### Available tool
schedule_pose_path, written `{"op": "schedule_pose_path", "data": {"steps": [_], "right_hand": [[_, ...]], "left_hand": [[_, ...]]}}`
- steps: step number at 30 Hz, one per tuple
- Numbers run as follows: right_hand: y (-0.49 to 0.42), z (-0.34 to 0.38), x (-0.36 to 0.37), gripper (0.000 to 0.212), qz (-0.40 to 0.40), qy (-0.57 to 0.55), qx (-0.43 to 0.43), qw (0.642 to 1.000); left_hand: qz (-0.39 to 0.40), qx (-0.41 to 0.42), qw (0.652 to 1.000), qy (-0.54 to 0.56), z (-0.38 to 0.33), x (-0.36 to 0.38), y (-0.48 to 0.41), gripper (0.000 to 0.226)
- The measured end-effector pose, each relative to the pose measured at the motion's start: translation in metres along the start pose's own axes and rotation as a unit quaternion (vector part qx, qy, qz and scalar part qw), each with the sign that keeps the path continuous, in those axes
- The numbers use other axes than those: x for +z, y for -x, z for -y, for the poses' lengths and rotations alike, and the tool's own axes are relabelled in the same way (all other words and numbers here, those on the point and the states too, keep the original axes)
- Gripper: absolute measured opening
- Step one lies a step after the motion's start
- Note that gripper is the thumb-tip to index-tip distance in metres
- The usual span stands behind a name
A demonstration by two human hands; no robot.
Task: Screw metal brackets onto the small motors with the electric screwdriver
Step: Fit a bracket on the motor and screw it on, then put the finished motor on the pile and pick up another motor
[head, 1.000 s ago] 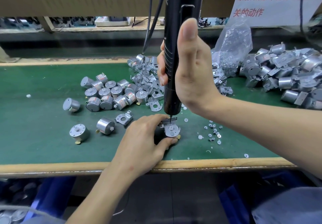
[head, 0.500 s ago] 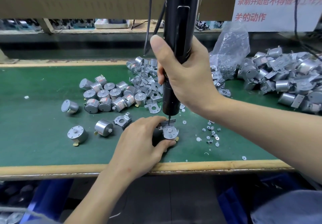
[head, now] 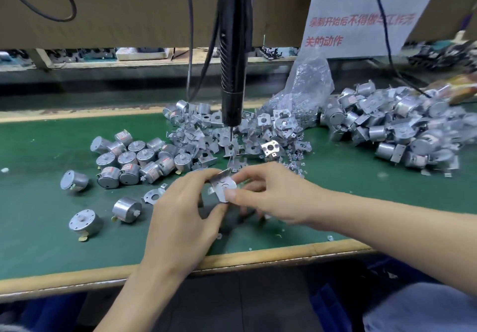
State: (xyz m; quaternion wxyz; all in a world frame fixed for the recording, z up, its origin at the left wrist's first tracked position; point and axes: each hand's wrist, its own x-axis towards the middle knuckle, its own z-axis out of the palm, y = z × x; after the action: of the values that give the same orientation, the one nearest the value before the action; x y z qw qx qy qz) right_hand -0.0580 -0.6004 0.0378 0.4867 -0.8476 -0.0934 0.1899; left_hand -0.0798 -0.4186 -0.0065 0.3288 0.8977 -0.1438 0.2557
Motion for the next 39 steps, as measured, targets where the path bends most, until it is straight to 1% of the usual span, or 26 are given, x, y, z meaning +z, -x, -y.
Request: {"op": "schedule_pose_path", "data": {"steps": [1,3,5,7,9,10,12,15,16,18,20,21,23,24,25,26,28,29,30,31,32,33,34,36,38,39], "right_hand": [[0.003,-0.001,-0.005,0.027,0.011,-0.056,-0.003,0.998],[0.007,-0.005,-0.020,0.019,-0.018,-0.109,-0.020,0.994],[0.009,-0.011,-0.040,0.020,-0.091,-0.161,-0.037,0.982],[0.009,-0.020,-0.069,0.026,-0.190,-0.225,-0.044,0.955],[0.012,-0.033,-0.105,0.029,-0.298,-0.278,-0.040,0.912],[0.016,-0.041,-0.124,0.028,-0.355,-0.306,-0.034,0.883],[0.030,-0.055,-0.163,0.019,-0.461,-0.352,-0.009,0.815],[0.055,-0.078,-0.210,0.010,-0.580,-0.367,0.053,0.726],[0.063,-0.084,-0.220,0.008,-0.602,-0.376,0.067,0.701],[0.076,-0.096,-0.236,0.003,-0.622,-0.398,0.088,0.669],[0.081,-0.101,-0.240,0.015,-0.626,-0.425,0.099,0.646],[0.081,-0.098,-0.237,0.018,-0.627,-0.428,0.104,0.642],[0.077,-0.081,-0.217,0.018,-0.626,-0.407,0.112,0.656],[0.071,-0.070,-0.203,0.018,-0.615,-0.387,0.104,0.679],[0.064,-0.059,-0.186,0.019,-0.596,-0.357,0.082,0.714],[0.057,-0.047,-0.166,0.020,-0.565,-0.321,0.049,0.759],[0.043,-0.028,-0.121,0.016,-0.459,-0.236,-0.018,0.856],[0.036,-0.021,-0.097,0.014,-0.401,-0.196,-0.039,0.894],[0.030,-0.016,-0.075,0.020,-0.356,-0.161,-0.049,0.919],[0.023,-0.012,-0.056,0.036,-0.328,-0.129,-0.052,0.934],[0.017,-0.010,-0.041,0.056,-0.316,-0.103,-0.051,0.942],[0.010,-0.008,-0.029,0.075,-0.317,-0.083,-0.048,0.944],[0.004,-0.004,-0.021,0.089,-0.322,-0.070,-0.047,0.943],[-0.009,0.002,-0.016,0.104,-0.339,-0.064,-0.045,0.937],[-0.022,0.009,-0.016,0.111,-0.351,-0.062,-0.046,0.933],[-0.028,0.012,-0.017,0.114,-0.345,-0.068,-0.049,0.935]], "left_hand": [[-0.009,0.008,1.000,0.001,-0.004,0.002,-0.001,0.055],[-0.019,0.013,0.999,0.026,-0.016,0.006,-0.004,0.062],[-0.015,0.004,0.997,0.079,-0.032,0.009,-0.006,0.068],[-0.007,0.005,0.993,0.115,-0.045,0.011,-0.006,0.064],[0.003,0.012,0.992,0.126,-0.055,0.014,-0.004,0.055],[0.010,0.013,0.991,0.132,-0.059,0.015,-0.003,0.051],[0.026,0.012,0.990,0.141,-0.067,0.017,0.001,0.050],[0.047,0.012,0.989,0.138,-0.072,0.019,0.005,0.047],[0.051,0.013,0.989,0.135,-0.072,0.020,0.006,0.047],[0.057,0.014,0.990,0.132,-0.071,0.020,0.007,0.047],[0.060,0.016,0.989,0.133,-0.070,0.020,0.007,0.046],[0.062,0.018,0.989,0.134,-0.069,0.020,0.007,0.046],[0.066,0.021,0.988,0.137,-0.068,0.020,0.008,0.043],[0.068,0.022,0.988,0.136,-0.068,0.020,0.008,0.042],[0.070,0.023,0.988,0.135,-0.067,0.020,0.008,0.039],[0.073,0.023,0.988,0.134,-0.066,0.020,0.008,0.037],[0.078,0.024,0.988,0.129,-0.065,0.020,0.008,0.034],[0.078,0.024,0.989,0.125,-0.065,0.019,0.008,0.032],[0.078,0.022,0.989,0.120,-0.064,0.017,0.008,0.031],[0.078,0.019,0.990,0.113,-0.063,0.015,0.007,0.030],[0.077,0.016,0.991,0.105,-0.060,0.013,0.007,0.029],[0.076,0.012,0.992,0.097,-0.057,0.011,0.007,0.027],[0.076,0.006,0.993,0.089,-0.053,0.009,0.006,0.025],[0.074,-0.005,0.994,0.076,-0.044,0.003,0.007,0.025],[0.066,-0.021,0.996,0.060,-0.034,-0.002,0.007,0.025],[0.062,-0.031,0.996,0.050,-0.029,-0.004,0.007,0.025]]}}
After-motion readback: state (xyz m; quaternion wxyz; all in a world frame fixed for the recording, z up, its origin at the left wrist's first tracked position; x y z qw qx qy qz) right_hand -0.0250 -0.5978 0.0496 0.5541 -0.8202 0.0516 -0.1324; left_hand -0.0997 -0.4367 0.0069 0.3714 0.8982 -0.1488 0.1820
